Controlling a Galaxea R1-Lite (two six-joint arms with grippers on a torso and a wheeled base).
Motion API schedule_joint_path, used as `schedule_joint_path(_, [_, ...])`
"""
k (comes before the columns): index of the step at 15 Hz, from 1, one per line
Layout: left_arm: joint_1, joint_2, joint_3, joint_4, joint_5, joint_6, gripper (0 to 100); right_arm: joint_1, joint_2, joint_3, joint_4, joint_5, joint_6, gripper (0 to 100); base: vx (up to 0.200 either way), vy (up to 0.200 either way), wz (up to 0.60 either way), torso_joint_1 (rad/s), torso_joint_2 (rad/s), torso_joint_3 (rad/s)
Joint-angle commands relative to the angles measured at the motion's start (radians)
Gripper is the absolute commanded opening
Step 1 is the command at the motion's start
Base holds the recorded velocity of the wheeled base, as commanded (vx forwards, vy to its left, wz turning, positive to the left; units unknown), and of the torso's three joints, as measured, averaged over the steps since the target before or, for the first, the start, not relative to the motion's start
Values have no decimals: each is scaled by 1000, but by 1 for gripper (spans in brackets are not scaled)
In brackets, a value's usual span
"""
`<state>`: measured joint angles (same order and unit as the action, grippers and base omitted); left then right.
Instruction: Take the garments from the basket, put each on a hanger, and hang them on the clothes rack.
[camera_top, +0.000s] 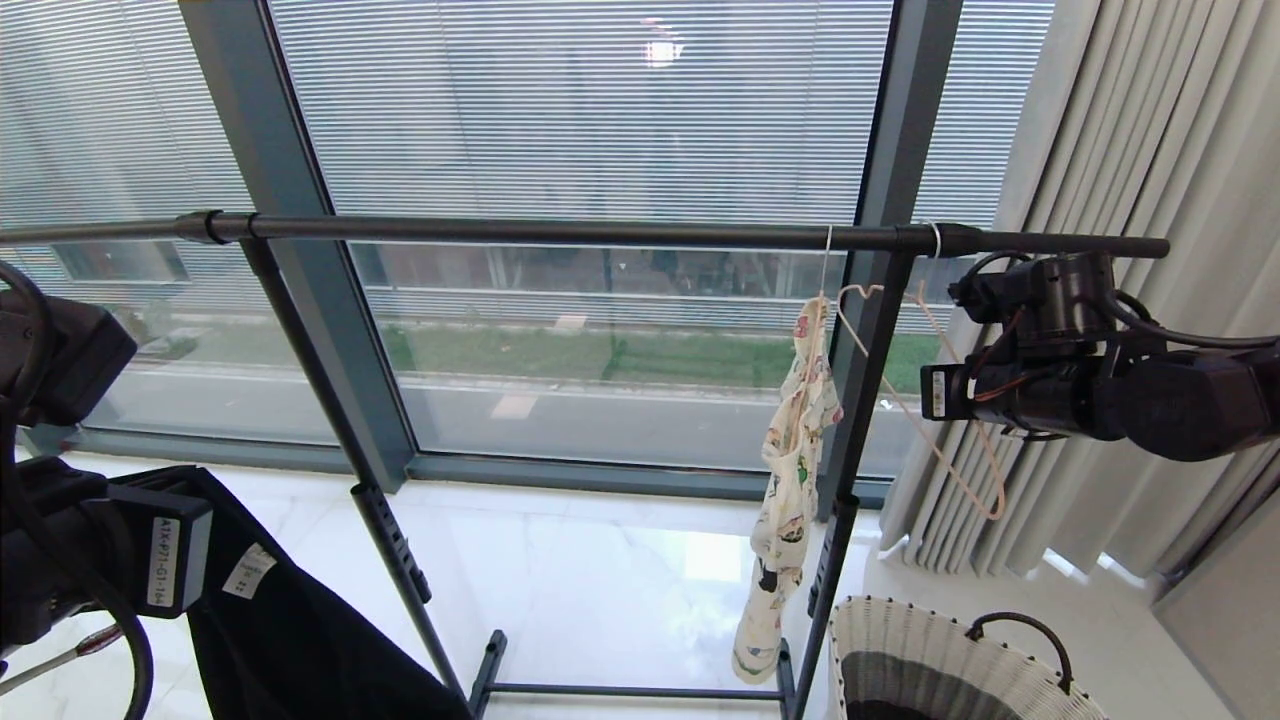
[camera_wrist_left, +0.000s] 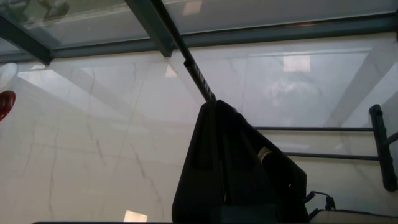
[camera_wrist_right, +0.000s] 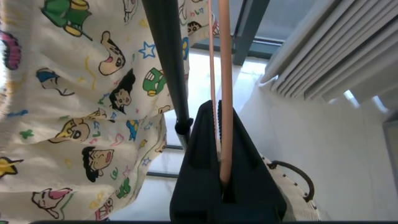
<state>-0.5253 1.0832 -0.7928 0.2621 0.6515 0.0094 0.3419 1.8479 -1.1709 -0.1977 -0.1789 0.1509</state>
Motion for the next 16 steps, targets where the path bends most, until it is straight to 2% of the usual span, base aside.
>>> schedule_joint_path(1, [1,-5,0,0,0,0,0,3,-49,5,-2,-11,3,0,0,0,0,0,0,0])
schedule_joint_path(4, [1,-11,0,0,0,0,0,9,-84,34,-46,-34,-4,0,0,0,0,0,0,0])
schedule_joint_path(11, [1,-49,0,0,23,15,0,26,-243,255,-140,-34,-34,0,0,0,0,0,0,0])
schedule_joint_path(16, [1,-58,0,0,25,15,0,45,-358,376,-140,-34,-63,0,-200,0,0,1,4,2])
